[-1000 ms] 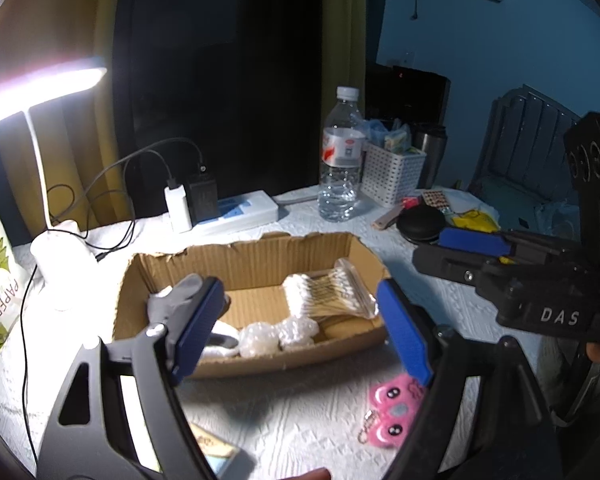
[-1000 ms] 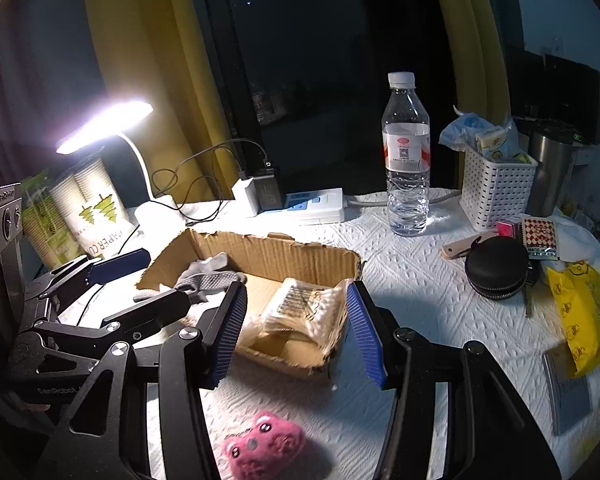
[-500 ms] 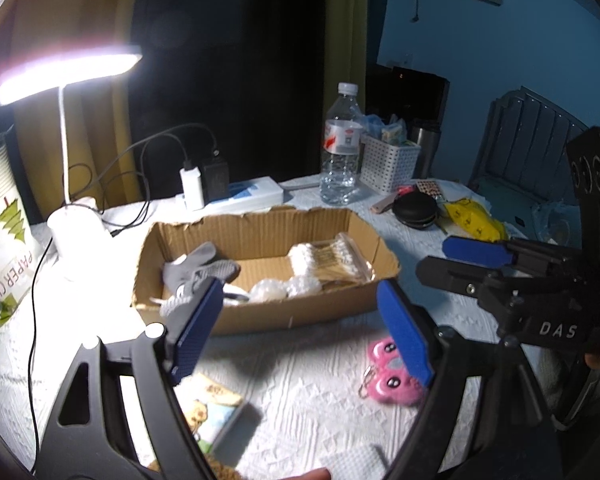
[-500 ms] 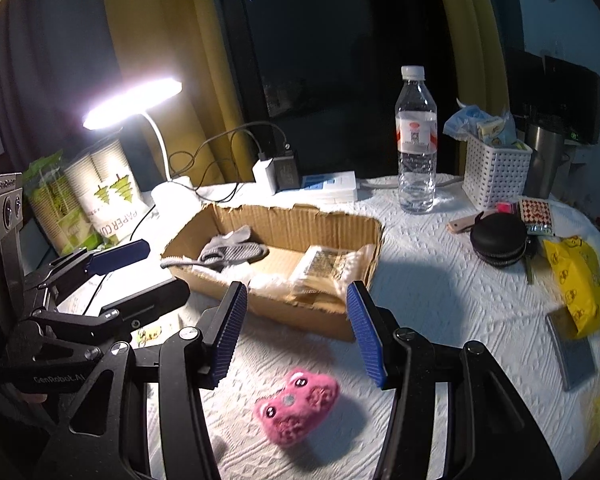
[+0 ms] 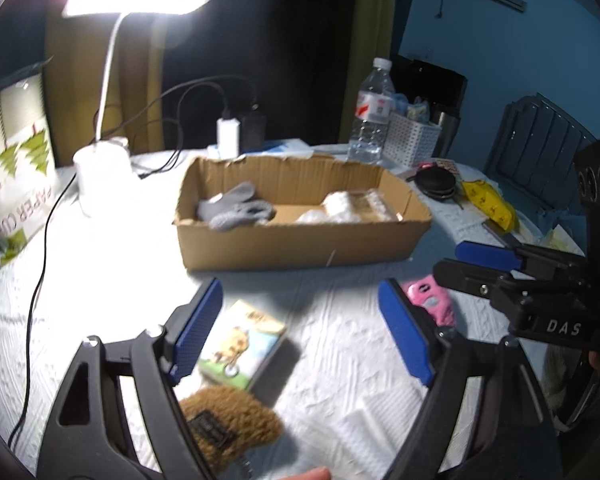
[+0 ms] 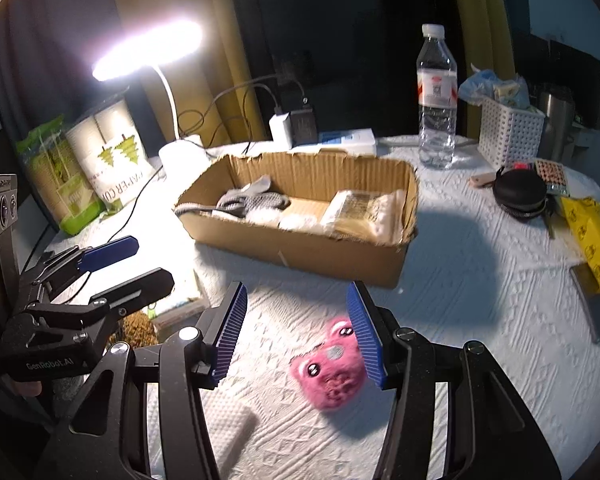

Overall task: Organize soft objects
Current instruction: 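Grasp the duck tissue pack with the left tool while the right tool grasps the pink plush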

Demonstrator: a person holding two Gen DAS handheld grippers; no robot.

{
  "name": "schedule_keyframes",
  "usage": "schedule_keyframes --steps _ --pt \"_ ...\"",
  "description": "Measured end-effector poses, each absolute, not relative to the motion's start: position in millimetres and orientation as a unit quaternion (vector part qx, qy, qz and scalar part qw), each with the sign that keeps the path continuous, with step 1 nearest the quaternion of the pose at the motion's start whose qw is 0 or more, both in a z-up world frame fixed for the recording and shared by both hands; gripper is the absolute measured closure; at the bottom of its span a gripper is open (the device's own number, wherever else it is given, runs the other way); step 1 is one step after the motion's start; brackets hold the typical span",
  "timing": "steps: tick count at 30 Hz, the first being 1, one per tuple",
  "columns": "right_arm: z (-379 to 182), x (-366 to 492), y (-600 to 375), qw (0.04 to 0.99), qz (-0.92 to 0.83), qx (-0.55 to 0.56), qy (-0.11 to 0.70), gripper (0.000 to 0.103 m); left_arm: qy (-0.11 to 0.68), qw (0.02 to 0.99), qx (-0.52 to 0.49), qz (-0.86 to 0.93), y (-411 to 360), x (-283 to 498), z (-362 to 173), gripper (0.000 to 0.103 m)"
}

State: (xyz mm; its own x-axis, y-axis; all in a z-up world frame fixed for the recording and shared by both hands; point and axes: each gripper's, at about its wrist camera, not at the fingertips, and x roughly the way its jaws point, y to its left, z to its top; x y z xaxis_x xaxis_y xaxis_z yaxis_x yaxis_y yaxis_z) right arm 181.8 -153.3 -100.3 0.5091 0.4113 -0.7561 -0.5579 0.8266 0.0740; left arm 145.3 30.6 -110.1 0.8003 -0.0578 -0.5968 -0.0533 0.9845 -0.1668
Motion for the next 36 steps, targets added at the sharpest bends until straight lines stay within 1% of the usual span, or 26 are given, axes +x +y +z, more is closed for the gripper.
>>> schedule_keyframes --steps 6,10,22,25,26,27,28,29,30,31,34,36 --pt "-111 178 -154 0.864 0.266 -0.091 0.417 0.046 0.333 0.939 -0.085 0.004 42 140 -127 0.021" --pt "-121 180 -159 0.862 0.257 -0.089 0.427 0.045 0.349 0.933 -0.082 0.013 48 143 -138 0.018" --pt "-147 198 -173 0.857 0.235 -0.082 0.45 0.044 0.414 0.907 -0.072 0.029 54 171 -170 0.018" --pt "-151 202 -178 0.856 0.231 -0.08 0.456 0.042 0.423 0.903 -0.073 0.026 54 175 -174 0.018" --pt "-154 203 -178 0.853 0.231 -0.081 0.46 0.039 0.425 0.902 -0.072 0.025 53 175 -174 0.019" --pt "-155 205 -179 0.853 0.228 -0.084 0.461 0.039 0.427 0.901 -0.07 0.023 52 176 -175 0.019" --pt "-156 206 -180 0.855 0.222 -0.086 0.461 0.038 0.429 0.9 -0.07 0.018 51 177 -176 0.019" --pt "-157 207 -181 0.855 0.22 -0.085 0.462 0.038 0.43 0.9 -0.069 0.014 50 177 -175 0.027" --pt "-158 208 -182 0.854 0.219 -0.082 0.464 0.038 0.431 0.9 -0.066 0.015 50 177 -175 0.031" --pt "-159 209 -184 0.853 0.217 -0.078 0.469 0.038 0.431 0.9 -0.065 0.015 49 178 -175 0.037" --pt "-162 210 -189 0.848 0.214 -0.074 0.479 0.038 0.429 0.901 -0.061 0.006 47 178 -174 0.045" --pt "-163 208 -189 0.848 0.216 -0.076 0.478 0.039 0.427 0.903 -0.055 0.0 43 177 -172 0.047"
